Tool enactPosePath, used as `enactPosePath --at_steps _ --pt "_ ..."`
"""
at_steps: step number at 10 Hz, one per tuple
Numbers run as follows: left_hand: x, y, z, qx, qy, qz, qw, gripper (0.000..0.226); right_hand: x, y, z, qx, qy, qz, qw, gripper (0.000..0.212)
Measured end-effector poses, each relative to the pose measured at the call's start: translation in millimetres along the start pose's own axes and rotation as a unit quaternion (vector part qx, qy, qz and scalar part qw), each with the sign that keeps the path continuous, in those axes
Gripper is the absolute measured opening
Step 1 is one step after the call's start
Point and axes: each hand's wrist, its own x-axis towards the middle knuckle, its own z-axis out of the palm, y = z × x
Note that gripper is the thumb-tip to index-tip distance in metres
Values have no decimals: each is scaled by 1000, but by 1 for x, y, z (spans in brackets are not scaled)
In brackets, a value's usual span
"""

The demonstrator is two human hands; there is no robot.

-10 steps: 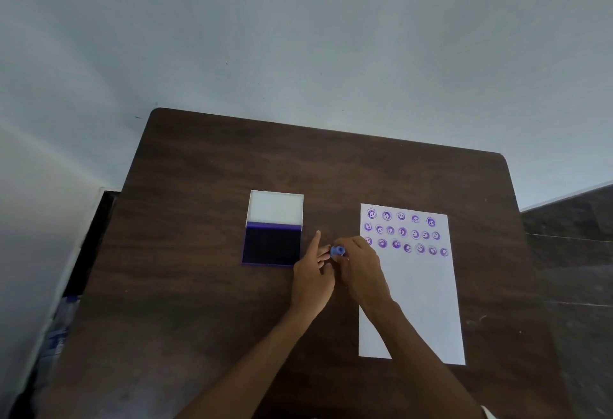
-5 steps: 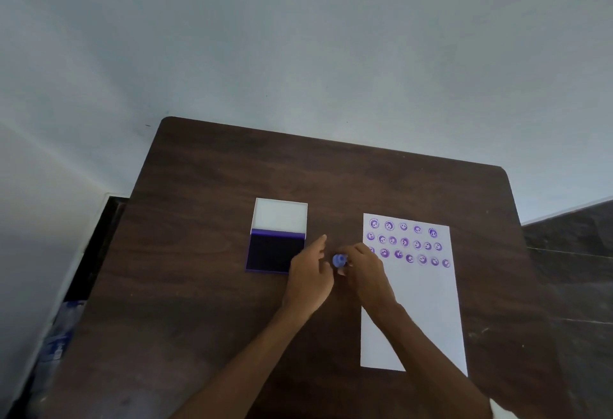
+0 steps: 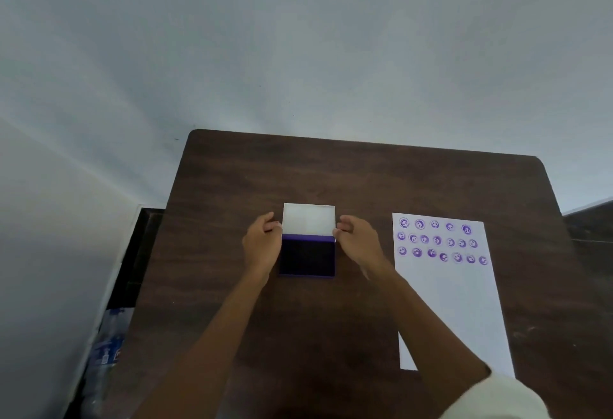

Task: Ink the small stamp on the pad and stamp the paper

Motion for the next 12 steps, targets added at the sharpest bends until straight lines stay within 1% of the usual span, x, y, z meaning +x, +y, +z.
enactPosePath --at_steps 1,2,3,4,5,6,7,8,9,10,11,12 --pt "2 1 2 -36 -30 -16 999 44 -1 -3 4 22 5 10 1000 50" --pt "1 -3 -3 -83 -39 -8 996 44 -11 -3 2 64 16 8 998 53" --pt "-5 -14 -13 -82 -49 23 995 40 -28 4 1 75 25 -12 997 52" --pt "-18 -31 -22 -60 -58 66 994 35 -47 16 4 54 33 -44 997 50" --pt "-32 -47 -25 -29 -56 101 993 32 -62 31 12 -9 37 -87 995 46" --pt "-45 -61 -20 21 -56 125 990 32 -71 46 23 -83 31 -105 991 48" --pt "-54 -69 -15 38 -48 153 986 34 -75 53 33 -134 56 -118 982 47" --pt "-58 -72 -12 65 -43 190 979 35 -78 56 39 -170 68 -136 974 46" --pt "-61 -74 -12 100 -50 220 969 40 -78 57 40 -212 53 -144 965 48" --pt "-60 -76 -12 143 -73 225 961 45 -75 56 39 -233 61 -149 959 45" --pt "-63 -70 -10 224 -59 254 939 54 -82 54 41 -276 80 -208 935 46" --pt "-62 -58 -4 293 -26 350 890 62 -82 61 45 -343 109 -274 892 54"
